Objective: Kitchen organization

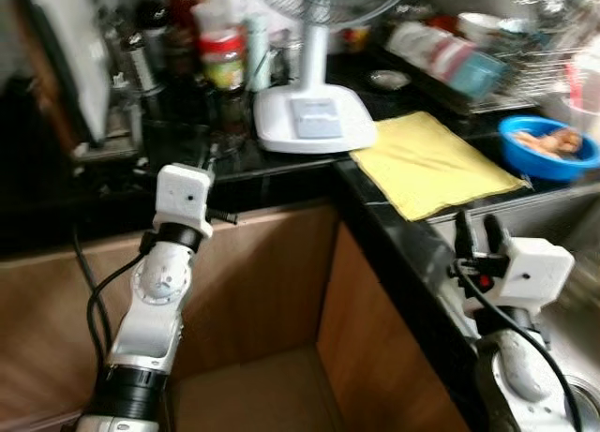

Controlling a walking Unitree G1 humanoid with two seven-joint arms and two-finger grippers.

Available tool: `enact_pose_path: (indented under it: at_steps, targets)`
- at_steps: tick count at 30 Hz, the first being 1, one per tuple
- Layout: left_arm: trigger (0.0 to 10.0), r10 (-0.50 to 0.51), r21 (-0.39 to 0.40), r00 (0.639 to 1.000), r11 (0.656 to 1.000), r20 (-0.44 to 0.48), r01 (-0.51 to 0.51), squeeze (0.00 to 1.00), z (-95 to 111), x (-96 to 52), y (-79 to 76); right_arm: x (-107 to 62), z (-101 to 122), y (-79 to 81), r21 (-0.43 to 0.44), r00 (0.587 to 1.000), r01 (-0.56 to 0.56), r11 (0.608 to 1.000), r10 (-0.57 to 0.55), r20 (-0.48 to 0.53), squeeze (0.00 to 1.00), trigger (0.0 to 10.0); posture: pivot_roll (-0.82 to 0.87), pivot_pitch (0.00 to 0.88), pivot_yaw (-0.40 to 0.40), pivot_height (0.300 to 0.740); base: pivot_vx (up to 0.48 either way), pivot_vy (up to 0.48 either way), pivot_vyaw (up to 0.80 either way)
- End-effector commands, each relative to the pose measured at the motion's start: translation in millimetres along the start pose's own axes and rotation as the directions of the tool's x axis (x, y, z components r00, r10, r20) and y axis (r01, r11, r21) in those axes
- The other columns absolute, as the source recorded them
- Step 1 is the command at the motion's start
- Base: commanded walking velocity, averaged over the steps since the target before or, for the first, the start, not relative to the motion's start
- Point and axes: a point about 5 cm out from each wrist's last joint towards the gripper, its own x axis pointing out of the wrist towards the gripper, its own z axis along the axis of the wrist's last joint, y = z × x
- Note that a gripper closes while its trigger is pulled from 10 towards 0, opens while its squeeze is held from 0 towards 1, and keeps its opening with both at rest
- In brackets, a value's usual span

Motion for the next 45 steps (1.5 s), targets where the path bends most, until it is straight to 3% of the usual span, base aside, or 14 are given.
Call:
enact_pose_path:
  at_steps: [1,15,20,23,28,36,39,45]
  targets:
    - [10.0,-0.004,0.012,1.000,1.000,0.006,0.004,0.00,1,0.5,-3.8,-1.7,0,-3.0,-0.004,1.000,-0.002,1.000,0.002,-0.005,0.00,10.0,0.04,0.000,-0.048,0.719,0.000,0.000,0.80]
    - [10.0,0.032,0.036,0.999,0.999,-0.022,-0.031,0.00,-8,-5.1,2.2,-1.3,1,0.3,0.008,0.999,-0.040,0.999,0.040,-0.007,0.00,10.0,0.04,0.000,-0.056,0.719,0.000,0.000,0.80]
    - [10.0,0.073,0.034,0.993,0.997,-0.088,-0.070,0.00,-24,-12.5,11.0,-2.1,-7,2.1,0.060,0.997,-0.052,0.997,0.055,-0.052,0.00,10.0,0.04,0.000,-0.061,0.719,0.000,0.000,0.16]
    - [10.0,0.097,0.041,0.981,0.995,-0.166,-0.092,0.00,-44,-24.5,17.0,-4.0,-22,-3.4,0.089,0.993,-0.034,0.995,0.044,-0.109,0.00,10.0,0.04,0.000,-0.064,0.719,0.000,0.000,0.00]
    - [10.0,0.110,0.047,0.972,0.994,-0.207,-0.103,0.00,-54,-31.7,20.3,-5.5,-27,-5.6,0.092,0.991,-0.034,0.995,0.045,-0.126,0.00,10.0,0.04,0.000,-0.065,0.719,0.000,0.000,0.00]
    - [10.0,0.090,0.039,0.892,0.996,-0.442,-0.081,0.00,-108,-69.4,18.2,-19.0,-63,-7.6,0.121,0.960,-0.052,0.991,0.083,-0.268,0.00,10.0,0.04,0.000,-0.073,0.719,0.000,0.000,0.00]
    - [10.0,0.069,0.035,0.872,0.998,-0.485,-0.059,0.00,-117,-77.5,15.1,-21.2,-70,-9.0,0.116,0.954,-0.046,0.992,0.078,-0.289,0.00,10.0,0.04,0.000,-0.073,0.719,0.000,0.000,0.00]
    - [10.0,0.056,0.044,0.784,0.998,-0.618,-0.037,0.00,-145,-111.5,12.9,-29.4,-93,-6.7,0.154,0.925,-0.052,0.987,0.105,-0.364,0.00,10.0,0.04,0.000,-0.074,0.719,0.000,0.000,0.00]
